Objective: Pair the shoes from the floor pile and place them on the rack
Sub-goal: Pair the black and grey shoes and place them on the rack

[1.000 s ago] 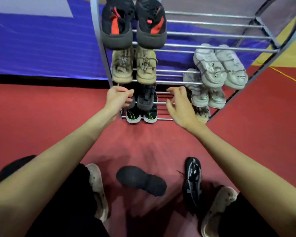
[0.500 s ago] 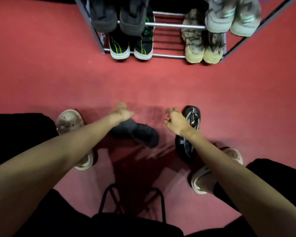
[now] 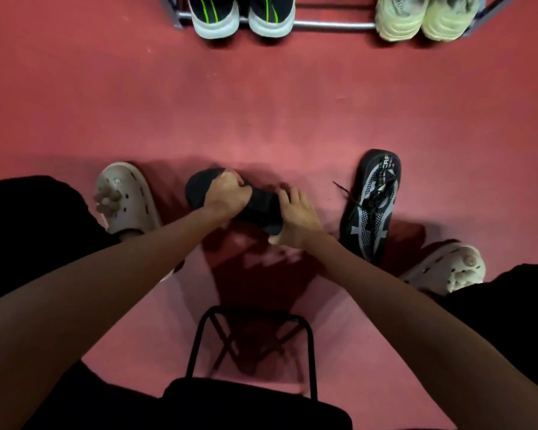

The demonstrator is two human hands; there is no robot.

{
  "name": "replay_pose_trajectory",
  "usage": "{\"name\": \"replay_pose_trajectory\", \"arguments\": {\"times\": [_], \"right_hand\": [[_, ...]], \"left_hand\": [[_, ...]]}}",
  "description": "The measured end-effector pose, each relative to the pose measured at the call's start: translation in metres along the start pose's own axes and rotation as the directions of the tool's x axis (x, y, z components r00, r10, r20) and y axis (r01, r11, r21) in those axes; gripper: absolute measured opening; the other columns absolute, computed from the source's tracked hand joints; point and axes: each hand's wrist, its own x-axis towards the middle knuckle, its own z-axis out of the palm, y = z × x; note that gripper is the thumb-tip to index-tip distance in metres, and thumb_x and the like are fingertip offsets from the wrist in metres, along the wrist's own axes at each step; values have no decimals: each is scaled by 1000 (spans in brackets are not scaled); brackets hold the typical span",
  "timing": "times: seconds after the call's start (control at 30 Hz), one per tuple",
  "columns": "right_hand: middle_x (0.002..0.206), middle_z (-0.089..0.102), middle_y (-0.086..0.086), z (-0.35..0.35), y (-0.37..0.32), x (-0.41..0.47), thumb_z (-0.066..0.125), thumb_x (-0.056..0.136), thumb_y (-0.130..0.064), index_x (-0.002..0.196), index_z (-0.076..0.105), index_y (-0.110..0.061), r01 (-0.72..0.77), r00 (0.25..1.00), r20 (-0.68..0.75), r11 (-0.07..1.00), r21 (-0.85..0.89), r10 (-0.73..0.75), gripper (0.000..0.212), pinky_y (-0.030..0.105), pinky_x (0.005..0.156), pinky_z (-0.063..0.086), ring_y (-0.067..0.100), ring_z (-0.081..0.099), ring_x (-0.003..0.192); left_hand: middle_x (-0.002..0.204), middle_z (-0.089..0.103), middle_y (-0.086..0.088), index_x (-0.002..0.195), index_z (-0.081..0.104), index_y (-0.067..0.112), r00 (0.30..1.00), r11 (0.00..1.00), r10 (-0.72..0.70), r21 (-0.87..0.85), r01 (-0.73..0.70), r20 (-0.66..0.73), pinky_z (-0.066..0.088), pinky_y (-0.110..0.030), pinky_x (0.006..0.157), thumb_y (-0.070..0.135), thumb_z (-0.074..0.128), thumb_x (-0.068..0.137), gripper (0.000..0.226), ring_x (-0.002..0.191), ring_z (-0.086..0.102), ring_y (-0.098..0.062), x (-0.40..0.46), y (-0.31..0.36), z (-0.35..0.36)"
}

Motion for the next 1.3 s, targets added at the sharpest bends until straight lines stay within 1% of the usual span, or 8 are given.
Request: {"name": "replay_pose_trajectory", "arguments": {"times": [0.17, 0.37, 0.47, 0.83, 0.93, 1.07, 1.17, 1.3], "right_hand": [[116, 55, 8, -22, 8, -4, 83, 62, -29, 126, 46, -6, -180, 959, -62, 762, 622, 277, 77, 26, 91, 46, 22, 53, 109], [87, 65, 9, -67, 26, -10, 59, 54, -40, 106, 58, -6, -256, 950, 312, -533, 806, 15, 63, 25, 57, 50, 21, 61, 69], [98, 55, 16, -75, 33, -12, 50, 60, -45, 117, 50, -3, -296, 952, 266, -673, 678, -151, 71, 29, 63, 47, 27, 54, 76], [103, 64, 16, -84, 46, -20, 44, 66, -34, 119, 55, -6, -455, 891, 406, -407, 792, -205, 61, 36, 76, 56, 32, 62, 90], [79, 70, 2, -81, 54, -25, 46, 74, -28, 90, 67, -10, -346, 938, 345, 9, 938, 28, 31, 32, 74, 52, 14, 66, 71], [91, 62, 8, -48, 85, -51, 66, 77, -18, 92, 66, -10, -195, 807, -332, 751, 631, 489, 18, 37, 81, 49, 20, 60, 84], [113, 50, 20, -27, 101, -73, 74, 69, -38, 121, 51, -2, -458, 581, -482, 753, 473, 656, 67, 44, 94, 40, 38, 48, 107], [120, 48, 21, -14, 103, -77, 81, 50, -64, 126, 39, 2, -706, 549, -220, 588, 394, 806, 109, 48, 95, 40, 39, 48, 112]], "left_hand": [[117, 64, -25, 115, 53, -3, 956, 994, -100, -59, 87, -276, 43, -40, 93, 33, 44, 96, 42, 114, 57, -39, 2, 10, -7], [103, 70, -16, 105, 64, 4, 998, 919, -61, -389, 67, 29, 49, -37, 94, 64, 50, 82, 65, 102, 64, -33, 13, 26, 3], [99, 66, -8, 110, 65, 11, 975, 836, 16, -538, 109, 223, 50, -33, 85, 57, 49, 89, 53, 95, 62, -22, 13, 47, 8], [76, 73, 2, 100, 61, 11, 903, 540, 100, -785, 303, 418, 57, -24, 70, 19, 60, 92, 12, 64, 69, -8, 12, 79, 20], [97, 67, -7, 103, 51, 12, 956, 567, 86, -803, 184, 280, 54, -34, 85, 11, 63, 89, 19, 82, 66, -17, 16, 84, 20], [95, 58, 0, 117, 49, 16, 975, 739, 173, -673, -34, 140, 53, -20, 72, 16, 64, 89, 32, 81, 60, -11, 17, 85, 20], [108, 60, -6, 126, 50, 14, 973, 738, 149, -674, 7, 174, 52, -19, 70, 22, 67, 87, 43, 87, 62, -15, 14, 80, 26], [96, 60, 1, 130, 49, 11, 968, 740, 153, -673, 21, 199, 52, -11, 61, 16, 67, 87, 47, 77, 60, -7, 4, 77, 36]]}}
